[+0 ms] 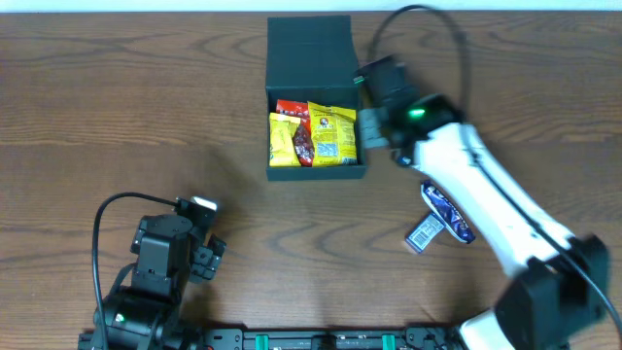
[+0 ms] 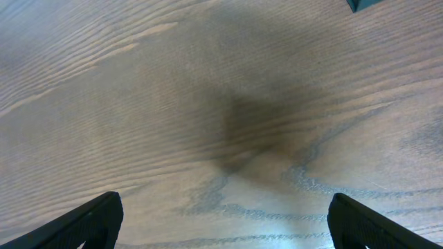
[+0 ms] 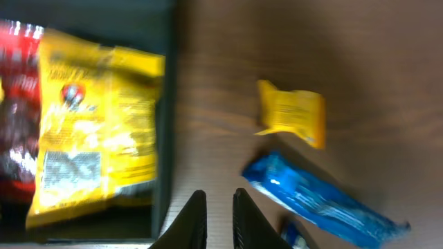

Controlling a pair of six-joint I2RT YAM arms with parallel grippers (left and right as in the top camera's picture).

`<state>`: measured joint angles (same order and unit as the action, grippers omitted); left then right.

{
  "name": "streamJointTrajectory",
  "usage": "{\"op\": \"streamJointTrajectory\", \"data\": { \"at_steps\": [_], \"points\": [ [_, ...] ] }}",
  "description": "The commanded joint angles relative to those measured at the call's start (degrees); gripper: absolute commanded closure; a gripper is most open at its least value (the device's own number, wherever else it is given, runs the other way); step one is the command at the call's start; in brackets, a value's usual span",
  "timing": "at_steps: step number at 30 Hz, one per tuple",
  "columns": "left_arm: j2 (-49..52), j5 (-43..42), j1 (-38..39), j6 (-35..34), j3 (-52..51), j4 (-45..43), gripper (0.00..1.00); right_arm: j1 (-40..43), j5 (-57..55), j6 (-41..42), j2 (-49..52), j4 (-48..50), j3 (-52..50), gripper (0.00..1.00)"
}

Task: Pack container
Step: 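Move the right gripper to the small orange-yellow candy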

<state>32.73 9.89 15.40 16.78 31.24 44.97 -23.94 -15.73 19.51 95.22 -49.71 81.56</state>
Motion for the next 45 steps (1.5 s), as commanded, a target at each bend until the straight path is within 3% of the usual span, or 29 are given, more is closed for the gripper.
{"op": "streamJointTrajectory", "data": {
  "at_steps": [1,2,4,5,9,14,20,23,29,34,39,40,45],
  "points": [
    [-0.1,0.8,-0.4,0.6,0.0,0.0,0.05,4.6,4.7,4.3,-4.1,-1.4,-0.3,0.55],
    [-0.1,0.8,-0.4,0.6,0.0,0.0,0.05,6.0,5.5,4.3,-5.2,-2.4,-0.3,0.36],
    [-0.1,0.8,-0.4,0.6,0.0,0.0,0.05,8.0,6.8,4.3,-7.2,-5.6,-0.3,0.08],
    [-0.1,0.8,-0.4,0.6,0.0,0.0,0.05,8.7,7.1,5.4,-8.0,-7.2,-0.3,0.01],
    [-0.1,0.8,-0.4,0.6,0.0,0.0,0.05,11.4,11.9,10.4,-9.2,-12.4,-0.4,0.01],
    [-0.1,0.8,-0.4,0.6,0.0,0.0,0.05,13.2,18.8,6.1,-6.1,-11.2,-0.5,0.01],
    [-0.1,0.8,-0.4,0.6,0.0,0.0,0.05,14.7,23.3,6.7,-0.2,-11.1,-0.5,0.03],
    [-0.1,0.8,-0.4,0.6,0.0,0.0,0.05,14.6,28.0,17.8,2.3,-8.1,-0.5,0.02],
    [-0.1,0.8,-0.4,0.6,0.0,0.0,0.05,14.1,26.0,34.6,2.7,-2.9,-0.5,0.06],
    [-0.1,0.8,-0.4,0.6,0.0,0.0,0.05,14.3,25.9,48.8,3.6,-3.0,-0.5,0.02],
    [-0.1,0.8,-0.4,0.6,0.0,0.0,0.05,14.1,31.2,52.6,7.0,1.2,-0.5,0.01],
    [-0.1,0.8,-0.4,0.6,0.0,0.0,0.05,14.1,31.7,52.1,7.7,1.6,-0.5,0.04],
    [-0.1,0.8,-0.4,0.6,0.0,0.0,0.05,15.2,29.0,53.8,9.9,3.3,-0.5,0.08]
  ]
}}
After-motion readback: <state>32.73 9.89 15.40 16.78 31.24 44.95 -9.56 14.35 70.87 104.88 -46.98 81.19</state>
